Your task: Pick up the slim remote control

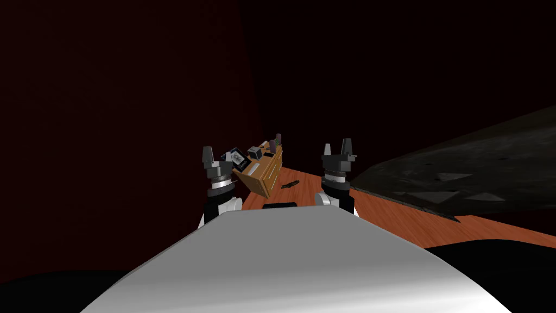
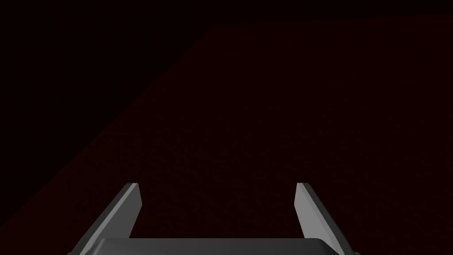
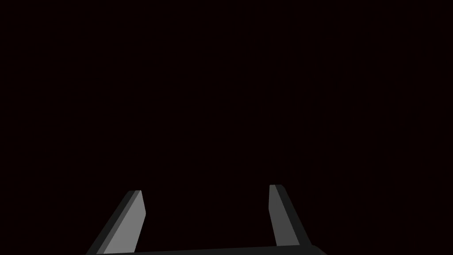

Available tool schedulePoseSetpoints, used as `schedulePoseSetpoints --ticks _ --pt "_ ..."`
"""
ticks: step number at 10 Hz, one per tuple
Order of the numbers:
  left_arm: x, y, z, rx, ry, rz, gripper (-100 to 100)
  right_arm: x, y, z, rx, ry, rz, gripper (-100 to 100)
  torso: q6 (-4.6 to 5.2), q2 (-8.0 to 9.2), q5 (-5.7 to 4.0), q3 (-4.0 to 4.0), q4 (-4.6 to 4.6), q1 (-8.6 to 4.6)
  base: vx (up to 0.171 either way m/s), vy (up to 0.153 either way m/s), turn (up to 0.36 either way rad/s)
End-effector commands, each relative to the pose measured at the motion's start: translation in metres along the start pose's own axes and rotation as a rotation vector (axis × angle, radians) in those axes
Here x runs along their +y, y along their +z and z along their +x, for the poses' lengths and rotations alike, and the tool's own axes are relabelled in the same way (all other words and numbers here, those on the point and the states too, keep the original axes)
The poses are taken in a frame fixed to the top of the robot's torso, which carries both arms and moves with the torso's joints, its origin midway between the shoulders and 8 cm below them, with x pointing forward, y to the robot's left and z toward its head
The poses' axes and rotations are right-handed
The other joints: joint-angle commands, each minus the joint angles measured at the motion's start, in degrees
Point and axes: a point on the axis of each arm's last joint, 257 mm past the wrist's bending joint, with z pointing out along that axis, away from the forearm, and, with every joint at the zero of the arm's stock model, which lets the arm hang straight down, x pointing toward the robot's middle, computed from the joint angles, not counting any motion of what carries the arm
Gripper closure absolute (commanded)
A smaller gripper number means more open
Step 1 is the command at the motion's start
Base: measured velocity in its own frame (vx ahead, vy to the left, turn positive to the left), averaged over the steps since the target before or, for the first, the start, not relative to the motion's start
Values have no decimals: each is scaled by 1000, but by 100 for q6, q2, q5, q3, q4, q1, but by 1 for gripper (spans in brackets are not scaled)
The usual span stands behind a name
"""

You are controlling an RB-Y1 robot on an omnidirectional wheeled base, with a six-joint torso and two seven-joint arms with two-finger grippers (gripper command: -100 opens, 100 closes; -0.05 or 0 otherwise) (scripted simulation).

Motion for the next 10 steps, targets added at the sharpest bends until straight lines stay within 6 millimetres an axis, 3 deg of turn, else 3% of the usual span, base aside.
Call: schedulePoseSetpoints --ticks 1,4,7,8,10 --pt "4 0 3 30 5 -15 -100 0 0 0 0 0 0 0 0 0 0 0 0 0 -4 -28 -20" --pt "24 -2 8 92 12 -79 -100 0 0 0 0 0 0 0 1 7 -8 4 1 -38 -19 -107 -24" --pt "57 -7 6 138 15 -188 -100 0 0 0 0 0 0 0 1 5 -14 3 1 -65 -12 -167 -33" --pt "58 -7 6 138 16 -192 -100 0 0 0 0 0 0 0 1 5 -15 3 1 -63 -11 -113 -10" --pt "84 -11 0 158 18 -272 -100 0 0 0 0 0 0 0 1 6 -10 3 1 -41 -18 -134 -36"
